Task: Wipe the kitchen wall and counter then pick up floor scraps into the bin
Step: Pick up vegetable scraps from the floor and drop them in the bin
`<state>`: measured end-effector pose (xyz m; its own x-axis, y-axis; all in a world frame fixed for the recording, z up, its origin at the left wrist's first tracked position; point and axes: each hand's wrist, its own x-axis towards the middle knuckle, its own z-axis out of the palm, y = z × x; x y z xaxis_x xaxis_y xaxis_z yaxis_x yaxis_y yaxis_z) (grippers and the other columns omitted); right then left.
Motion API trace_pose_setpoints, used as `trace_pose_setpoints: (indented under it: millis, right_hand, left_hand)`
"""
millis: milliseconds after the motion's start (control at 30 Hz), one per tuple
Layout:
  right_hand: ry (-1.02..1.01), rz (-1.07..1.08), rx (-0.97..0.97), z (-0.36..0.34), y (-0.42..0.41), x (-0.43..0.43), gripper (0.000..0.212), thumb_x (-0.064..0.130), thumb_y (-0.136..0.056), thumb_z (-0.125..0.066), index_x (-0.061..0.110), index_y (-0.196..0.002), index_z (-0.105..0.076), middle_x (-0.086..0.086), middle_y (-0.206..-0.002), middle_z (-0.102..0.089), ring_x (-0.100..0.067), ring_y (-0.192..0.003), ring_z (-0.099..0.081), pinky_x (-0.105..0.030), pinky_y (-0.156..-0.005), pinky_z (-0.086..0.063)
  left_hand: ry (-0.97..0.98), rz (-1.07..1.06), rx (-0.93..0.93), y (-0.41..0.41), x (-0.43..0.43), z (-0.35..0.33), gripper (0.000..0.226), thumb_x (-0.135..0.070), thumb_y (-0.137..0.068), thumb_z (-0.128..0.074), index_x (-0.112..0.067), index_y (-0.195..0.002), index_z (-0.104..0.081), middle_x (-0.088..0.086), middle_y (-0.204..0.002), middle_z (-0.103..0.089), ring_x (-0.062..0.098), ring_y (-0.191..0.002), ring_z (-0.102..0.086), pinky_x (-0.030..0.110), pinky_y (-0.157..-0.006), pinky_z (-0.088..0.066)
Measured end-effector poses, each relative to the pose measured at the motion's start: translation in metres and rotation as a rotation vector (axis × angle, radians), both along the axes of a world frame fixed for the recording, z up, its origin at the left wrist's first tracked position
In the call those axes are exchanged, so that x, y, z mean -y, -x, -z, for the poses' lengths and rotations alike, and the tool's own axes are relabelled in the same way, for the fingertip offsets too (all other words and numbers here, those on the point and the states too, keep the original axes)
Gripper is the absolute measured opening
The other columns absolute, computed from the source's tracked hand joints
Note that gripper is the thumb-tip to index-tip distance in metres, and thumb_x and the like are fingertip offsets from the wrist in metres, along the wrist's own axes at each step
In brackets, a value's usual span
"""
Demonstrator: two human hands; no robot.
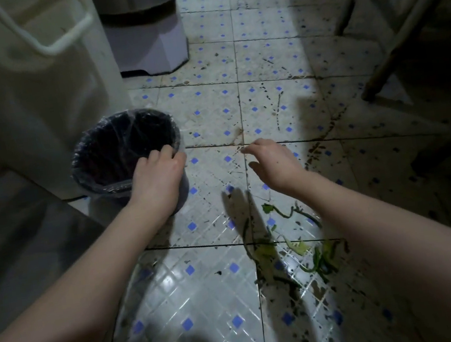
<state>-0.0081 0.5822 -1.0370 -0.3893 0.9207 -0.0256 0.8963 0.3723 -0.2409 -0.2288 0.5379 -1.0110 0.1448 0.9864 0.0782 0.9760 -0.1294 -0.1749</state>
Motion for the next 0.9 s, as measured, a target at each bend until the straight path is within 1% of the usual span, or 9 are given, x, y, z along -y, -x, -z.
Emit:
trace_pose_setpoints:
  millis: [133,200,300,367,467,600,767,833,900]
  right_hand:
    - [0.04,0.059,0.031,0.009,-0.033,0.009,0.04,0.014,-0.093,-0.053,0.015,-0.133,-0.049,-0.009,-0.132,-0.054,-0.028,-0.122,-0.047,-0.04,-0.099,-0.041]
    - [0.058,0.088,0.048,0.013,-0.045,0.012,0.04,0.014,-0.094,-0.053,0.015,-0.134,-0.049,-0.009,-0.132,-0.053,-0.028,-0.122,-0.048,-0.039,-0.098,-0.042]
    - [0.073,0.12,0.062,0.017,-0.059,0.017,0.041,0.014,-0.093,-0.053,0.015,-0.134,-0.049,-0.009,-0.132,-0.054,-0.028,-0.12,-0.05,-0.04,-0.097,-0.044]
    - [0.078,0.13,0.055,0.021,-0.065,0.019,0.041,0.013,-0.093,-0.054,0.015,-0.133,-0.05,-0.008,-0.131,-0.055,-0.028,-0.12,-0.05,-0.04,-0.097,-0.043]
    - [0.078,0.15,0.047,0.025,-0.073,0.023,0.04,0.012,-0.092,-0.055,0.015,-0.132,-0.051,-0.008,-0.129,-0.056,-0.028,-0.119,-0.05,-0.039,-0.097,-0.043]
    - [0.122,0.192,0.042,0.033,-0.076,0.027,0.04,0.014,-0.093,-0.054,0.016,-0.133,-0.05,-0.008,-0.13,-0.055,-0.028,-0.119,-0.05,-0.042,-0.097,-0.045]
    - [0.136,0.209,-0.005,0.032,-0.068,0.03,0.04,0.009,-0.093,-0.052,0.015,-0.133,-0.049,-0.009,-0.127,-0.056,-0.027,-0.116,-0.051,-0.039,-0.096,-0.044]
    - [0.129,0.205,-0.008,0.027,-0.067,0.031,0.041,0.006,-0.092,-0.052,0.014,-0.132,-0.05,-0.01,-0.126,-0.056,-0.028,-0.115,-0.051,-0.04,-0.096,-0.044]
    - [0.126,0.219,-0.03,0.022,-0.068,0.031,0.041,0.004,-0.092,-0.051,0.014,-0.132,-0.05,-0.01,-0.127,-0.055,-0.028,-0.116,-0.05,-0.041,-0.096,-0.044]
  left_hand:
    - [0.028,0.047,0.0,-0.022,-0.004,0.01,0.041,0.0,-0.087,-0.05,-0.015,-0.124,-0.047,0.008,-0.126,-0.049,0.03,-0.11,-0.049,0.037,-0.082,-0.038]
    - [0.034,0.077,-0.017,-0.031,-0.005,0.015,0.044,-0.001,-0.086,-0.051,-0.017,-0.126,-0.045,0.006,-0.128,-0.048,0.028,-0.113,-0.048,0.036,-0.084,-0.037]
    - [0.065,0.113,-0.017,-0.041,-0.007,0.022,0.052,-0.001,-0.079,-0.057,-0.017,-0.127,-0.043,0.006,-0.128,-0.047,0.027,-0.115,-0.047,0.035,-0.089,-0.037]
    - [0.075,0.127,-0.029,-0.048,-0.007,0.027,0.051,0.0,-0.079,-0.057,-0.017,-0.126,-0.044,0.006,-0.127,-0.048,0.027,-0.114,-0.048,0.035,-0.089,-0.038]
    - [0.094,0.144,-0.044,-0.057,-0.008,0.035,0.049,-0.001,-0.08,-0.056,-0.018,-0.125,-0.044,0.006,-0.126,-0.048,0.027,-0.113,-0.048,0.035,-0.085,-0.038]
    - [0.125,0.161,-0.058,-0.064,-0.011,0.046,0.051,-0.001,-0.079,-0.059,-0.018,-0.125,-0.044,0.006,-0.124,-0.049,0.026,-0.112,-0.049,0.035,-0.086,-0.039]
    - [0.145,0.177,-0.128,-0.067,-0.012,0.04,0.046,-0.005,-0.076,-0.062,-0.016,-0.117,-0.046,0.007,-0.119,-0.05,0.027,-0.107,-0.051,0.035,-0.082,-0.039]
    - [0.17,0.167,-0.16,-0.07,-0.013,0.035,0.047,-0.009,-0.075,-0.065,-0.016,-0.117,-0.045,0.007,-0.119,-0.05,0.027,-0.108,-0.05,0.035,-0.083,-0.039]
    - [0.2,0.153,-0.179,-0.077,-0.014,0.027,0.048,-0.008,-0.076,-0.065,-0.015,-0.118,-0.045,0.007,-0.12,-0.049,0.028,-0.11,-0.05,0.036,-0.085,-0.039]
